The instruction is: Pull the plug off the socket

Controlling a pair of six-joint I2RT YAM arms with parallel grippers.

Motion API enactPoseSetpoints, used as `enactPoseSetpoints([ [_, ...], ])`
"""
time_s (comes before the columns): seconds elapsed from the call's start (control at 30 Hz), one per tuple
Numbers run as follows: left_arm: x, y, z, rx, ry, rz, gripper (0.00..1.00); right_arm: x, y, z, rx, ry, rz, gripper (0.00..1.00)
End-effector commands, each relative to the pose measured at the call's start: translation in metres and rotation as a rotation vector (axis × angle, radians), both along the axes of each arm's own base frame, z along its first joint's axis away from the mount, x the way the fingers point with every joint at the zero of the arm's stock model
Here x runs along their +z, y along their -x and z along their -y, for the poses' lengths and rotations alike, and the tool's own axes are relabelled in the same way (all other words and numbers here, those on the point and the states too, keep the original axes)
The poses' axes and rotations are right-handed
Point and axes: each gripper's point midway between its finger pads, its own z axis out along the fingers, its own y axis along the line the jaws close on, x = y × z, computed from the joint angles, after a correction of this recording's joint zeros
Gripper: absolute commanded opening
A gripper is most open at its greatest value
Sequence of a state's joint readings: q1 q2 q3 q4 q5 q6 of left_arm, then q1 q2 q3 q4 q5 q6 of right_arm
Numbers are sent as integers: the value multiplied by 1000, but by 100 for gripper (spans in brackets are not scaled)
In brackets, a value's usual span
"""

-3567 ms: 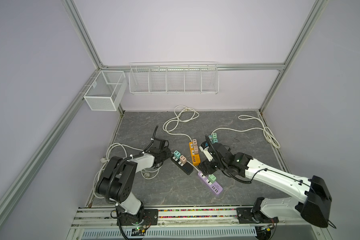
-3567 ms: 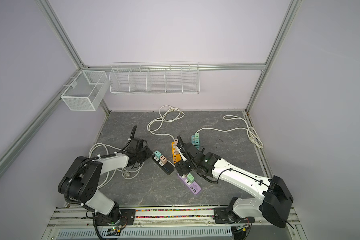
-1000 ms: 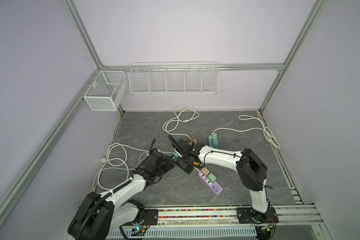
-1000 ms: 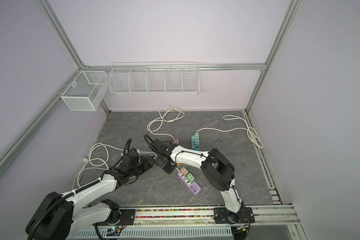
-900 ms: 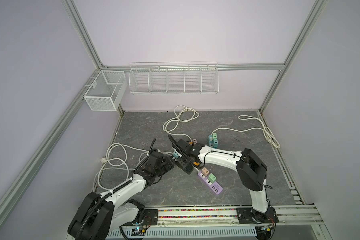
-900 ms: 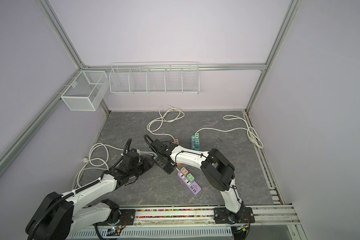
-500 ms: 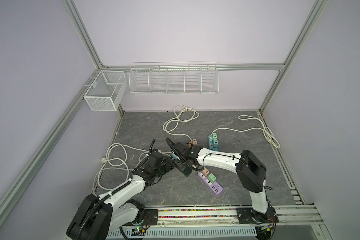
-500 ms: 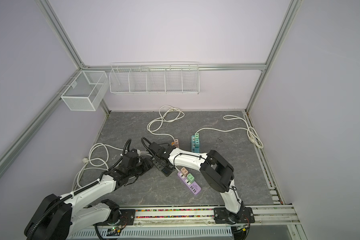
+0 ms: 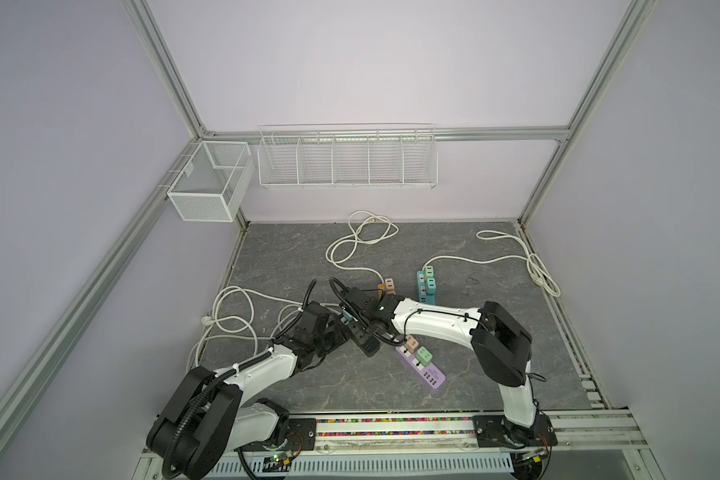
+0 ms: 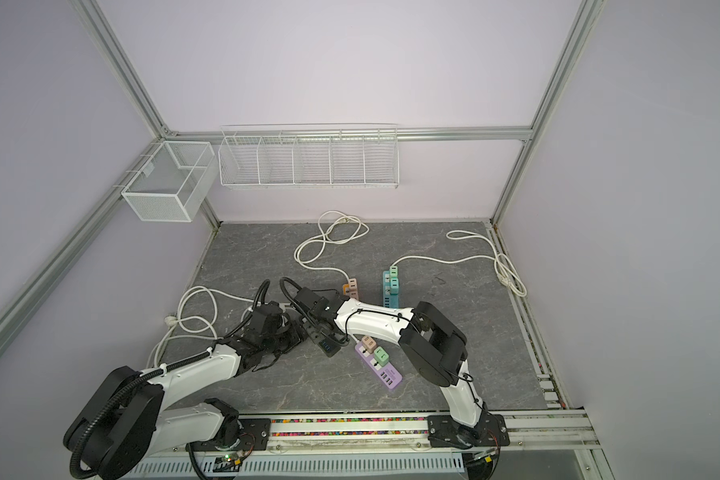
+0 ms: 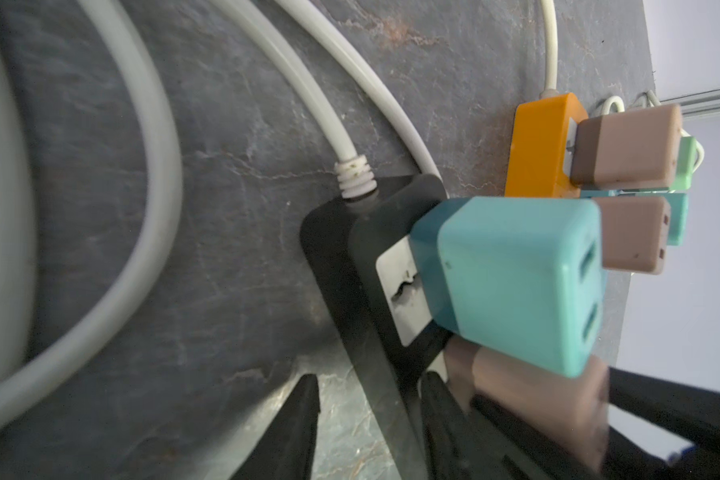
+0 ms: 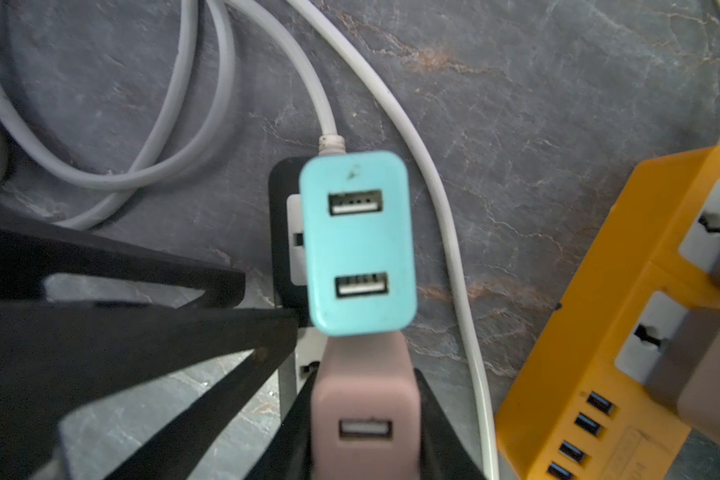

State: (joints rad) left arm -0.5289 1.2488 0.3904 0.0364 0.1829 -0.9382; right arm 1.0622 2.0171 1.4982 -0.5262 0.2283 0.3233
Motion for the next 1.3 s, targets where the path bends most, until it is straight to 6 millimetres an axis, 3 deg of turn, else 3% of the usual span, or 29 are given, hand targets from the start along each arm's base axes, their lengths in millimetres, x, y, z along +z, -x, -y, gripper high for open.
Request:
enactPoseSetpoints([
  [0.0,2,-5,7,-9,23,17,41,-5,-1,1,-16,6,7,36],
  [0.27,-3,-4,9,-20,29,14,39,-4,-3,0,-15,3,11,39],
  [0.7,-29,11,-10,6,-55,-54,37,-15,-5,1,-4,13,-9,44],
  [0.87,-31,14,-12,15,-59,-60,37,-20,-3,0,1,20,-28,42],
  [1.1,-35,17,-6,2,-37,-77,37,-12,-4,-1,19,8,-17,35],
  [1.27,-45,22,-16,31,-81,-100,36,-7,-5,-2,39,-24,-33,31],
])
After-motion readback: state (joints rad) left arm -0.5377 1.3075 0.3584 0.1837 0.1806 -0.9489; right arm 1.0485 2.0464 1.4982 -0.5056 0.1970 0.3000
